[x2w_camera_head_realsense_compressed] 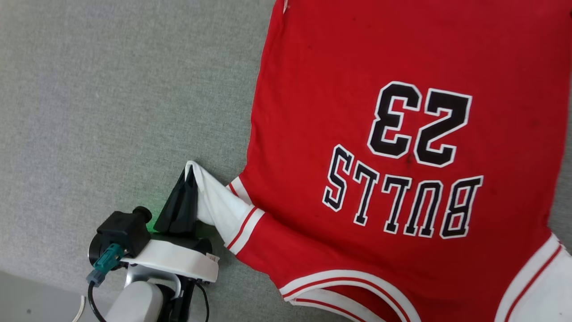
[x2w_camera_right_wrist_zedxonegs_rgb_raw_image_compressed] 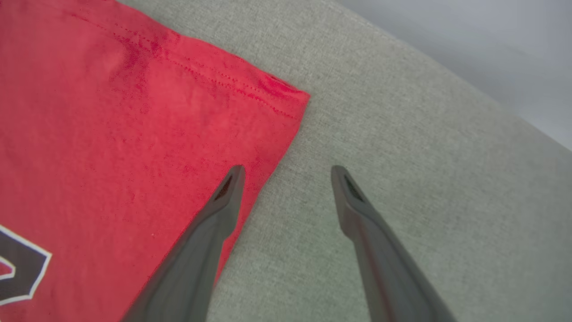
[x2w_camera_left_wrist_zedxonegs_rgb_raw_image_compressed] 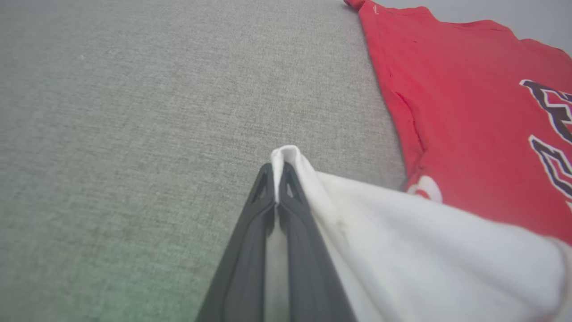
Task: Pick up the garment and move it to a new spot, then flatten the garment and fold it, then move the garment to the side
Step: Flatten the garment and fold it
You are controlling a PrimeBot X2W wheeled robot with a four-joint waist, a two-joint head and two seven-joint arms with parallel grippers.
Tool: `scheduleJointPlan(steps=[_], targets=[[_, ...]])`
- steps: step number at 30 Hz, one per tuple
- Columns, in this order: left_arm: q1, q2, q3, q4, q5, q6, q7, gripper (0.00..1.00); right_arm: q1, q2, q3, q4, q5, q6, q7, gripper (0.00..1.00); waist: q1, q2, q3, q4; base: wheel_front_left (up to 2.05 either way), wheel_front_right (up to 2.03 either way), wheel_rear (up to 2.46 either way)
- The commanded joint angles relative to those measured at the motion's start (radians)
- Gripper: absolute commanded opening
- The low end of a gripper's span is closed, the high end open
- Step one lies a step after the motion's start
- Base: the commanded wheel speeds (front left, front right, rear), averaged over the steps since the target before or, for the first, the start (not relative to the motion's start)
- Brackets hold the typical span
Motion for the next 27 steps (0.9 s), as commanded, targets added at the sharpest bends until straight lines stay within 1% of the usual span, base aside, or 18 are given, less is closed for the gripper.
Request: scheduleJointPlan(steps=[1,4,6,8,11,12,13,18,21,25,27], targets=[[-0.019,-0.014,0.01,-0.004,0.012,-0.011,-0.004,0.0,-0.019,0.004,0.009,0.013,-0.013,-0.001,0.007,1.0,-0.0002,0.0,0.058,0.036,0.0,0.0,0.0],[-0.023,-0.033,0.023,-0.003,0.033,-0.023,-0.002,0.0,-0.018,0.013,0.026,0.037,-0.024,-0.001,0.014,1.0,-0.0002,0.0,0.086,0.043,0.0,0.0,0.0],[-0.026,-0.049,0.032,0.001,0.045,-0.033,0.0,0.0,0.014,0.009,0.06,0.059,-0.029,-0.001,0.03,1.0,-0.0002,0.0,0.098,0.045,0.0,0.0,0.0],[-0.027,-0.061,0.039,0.007,0.055,-0.042,0.001,0.0,0.051,0.0,0.094,0.076,-0.024,-0.001,0.045,1.0,-0.0002,0.0,0.103,0.047,0.0,0.0,0.0],[-0.027,-0.076,0.049,0.016,0.069,-0.055,0.001,0.0,0.088,-0.02,0.118,0.084,-0.003,-0.001,0.048,1.0,-0.0002,0.0,0.105,0.047,0.0,0.0,0.0],[-0.026,-0.08,0.053,0.019,0.073,-0.059,0.001,0.0,0.087,-0.027,0.12,0.081,-0.003,-0.001,0.034,0.33,-0.0002,0.0,0.104,0.047,0.0,0.0,0.0],[-0.026,-0.083,0.058,0.023,0.078,-0.064,0.001,0.0,0.082,-0.034,0.12,0.077,-0.007,-0.001,0.017,0.0,-0.0002,0.0,0.102,0.046,0.0,0.0,0.0],[-0.013,-0.09,0.087,0.042,0.094,-0.072,0.001,0.0,0.038,-0.06,0.137,0.075,-0.041,-0.001,-0.07,0.0,-0.0002,0.0,0.071,0.028,0.0,0.0,0.0],[-0.002,-0.097,0.098,0.049,0.098,-0.079,0.0,0.0,0.019,-0.038,0.132,0.092,-0.021,-0.001,-0.133,0.0,-0.0002,0.0,0.037,0.014,0.0,0.0,0.0],[0.018,-0.093,0.116,0.063,0.105,-0.087,-0.001,0.0,0.004,-0.008,0.13,0.106,0.015,-0.001,-0.228,0.0,-0.0002,0.0,-0.023,-0.009,0.0,0.0,0.0],[0.029,-0.089,0.122,0.068,0.108,-0.089,-0.001,0.0,0.012,-0.012,0.137,0.107,0.041,-0.001,-0.271,0.0,-0.0002,0.0,-0.053,-0.019,0.0,0.0,0.0]])
